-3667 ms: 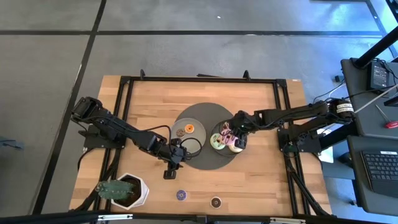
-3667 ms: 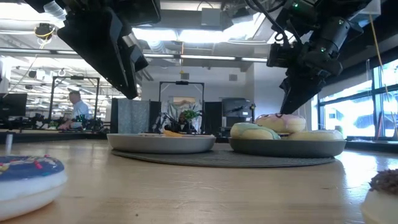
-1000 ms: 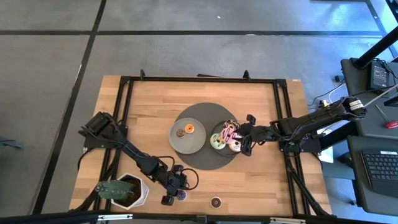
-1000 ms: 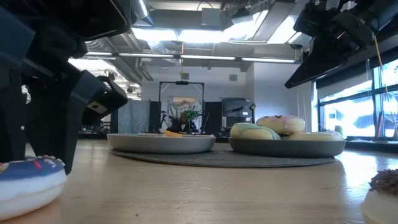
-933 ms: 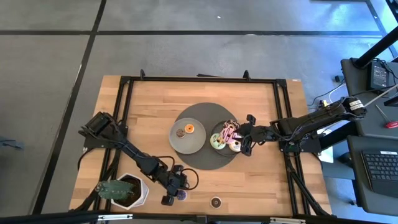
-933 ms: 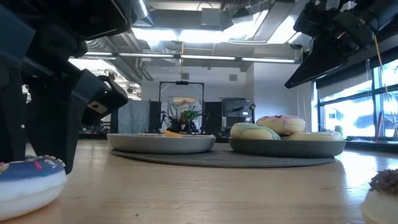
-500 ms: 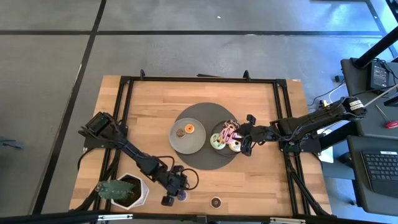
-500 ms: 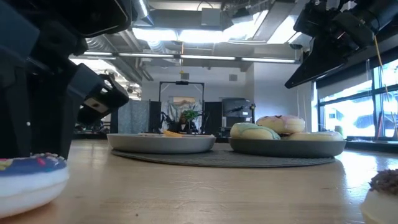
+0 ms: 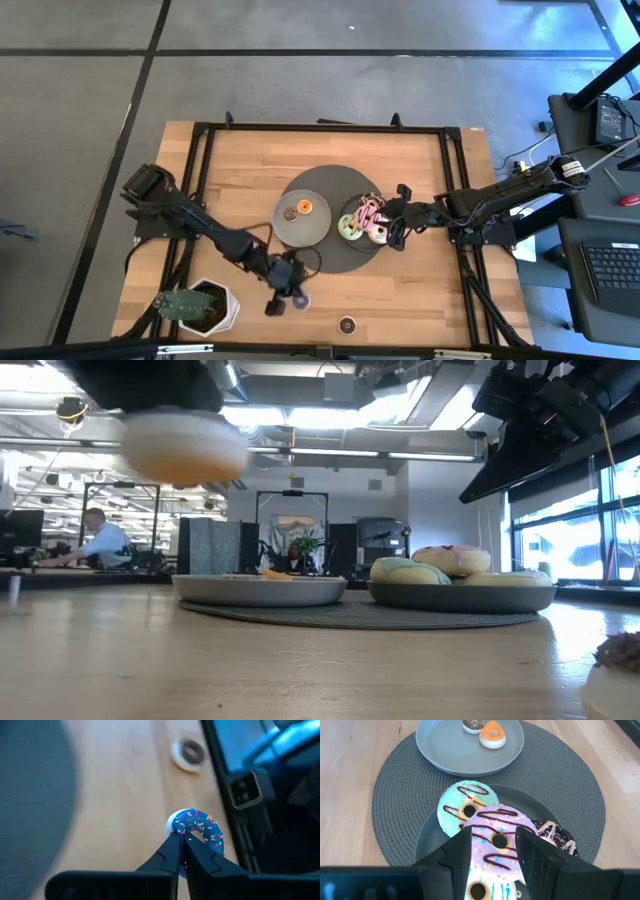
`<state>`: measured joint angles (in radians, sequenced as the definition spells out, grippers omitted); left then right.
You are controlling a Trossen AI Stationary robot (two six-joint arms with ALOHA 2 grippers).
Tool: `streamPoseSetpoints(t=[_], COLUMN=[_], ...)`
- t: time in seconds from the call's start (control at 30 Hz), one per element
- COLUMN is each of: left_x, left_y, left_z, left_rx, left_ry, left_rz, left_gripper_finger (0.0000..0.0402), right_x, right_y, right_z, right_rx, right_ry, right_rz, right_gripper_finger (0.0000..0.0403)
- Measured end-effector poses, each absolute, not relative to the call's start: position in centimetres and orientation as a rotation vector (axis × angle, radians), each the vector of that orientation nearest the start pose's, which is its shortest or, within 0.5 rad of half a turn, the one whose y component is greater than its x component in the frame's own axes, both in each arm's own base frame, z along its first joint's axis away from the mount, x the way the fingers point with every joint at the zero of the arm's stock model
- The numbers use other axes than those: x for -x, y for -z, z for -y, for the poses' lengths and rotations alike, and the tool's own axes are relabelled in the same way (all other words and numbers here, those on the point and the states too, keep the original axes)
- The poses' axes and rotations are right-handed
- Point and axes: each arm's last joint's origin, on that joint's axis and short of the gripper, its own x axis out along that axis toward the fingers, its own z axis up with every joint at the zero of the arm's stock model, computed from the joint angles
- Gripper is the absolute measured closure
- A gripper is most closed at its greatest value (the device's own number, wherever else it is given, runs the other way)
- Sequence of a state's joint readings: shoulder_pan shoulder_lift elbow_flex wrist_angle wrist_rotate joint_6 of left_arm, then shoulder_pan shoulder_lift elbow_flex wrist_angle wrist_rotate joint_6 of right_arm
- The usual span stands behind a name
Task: Pick & Place donuts
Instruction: Put the small violet donut on the gray plate
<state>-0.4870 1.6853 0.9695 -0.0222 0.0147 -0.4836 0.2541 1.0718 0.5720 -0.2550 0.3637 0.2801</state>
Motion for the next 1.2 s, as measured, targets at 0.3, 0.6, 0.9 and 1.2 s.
streamPoseSetpoints(t=[0.3,0.6,0.9,1.2], left_x=[-30.0,-31.9,-32.2,-32.2], left_y=[-20.9,-17.3,-16.0,-16.1], left_z=[8.4,3.5,1.7,1.8], left_rx=[0.222,0.31,0.32,0.324], left_ry=[-0.333,-0.489,-0.551,-0.54], left_rz=[-0.771,-0.894,-0.94,-0.94], left_gripper_finger=[0.0396,0.0397,0.0389,0.0376], right_x=[-20.2,-20.2,-20.2,-20.2], right_y=[-20.5,-20.5,-20.5,-20.5], right_z=[-4.2,-4.2,-4.2,-4.2], right_rx=[-0.031,-0.012,-0.012,-0.011], right_ry=[0.203,0.197,0.197,0.197], right_rz=[-0.703,-0.707,-0.707,-0.708], right_gripper_finger=[0.0249,0.0249,0.0249,0.0249])
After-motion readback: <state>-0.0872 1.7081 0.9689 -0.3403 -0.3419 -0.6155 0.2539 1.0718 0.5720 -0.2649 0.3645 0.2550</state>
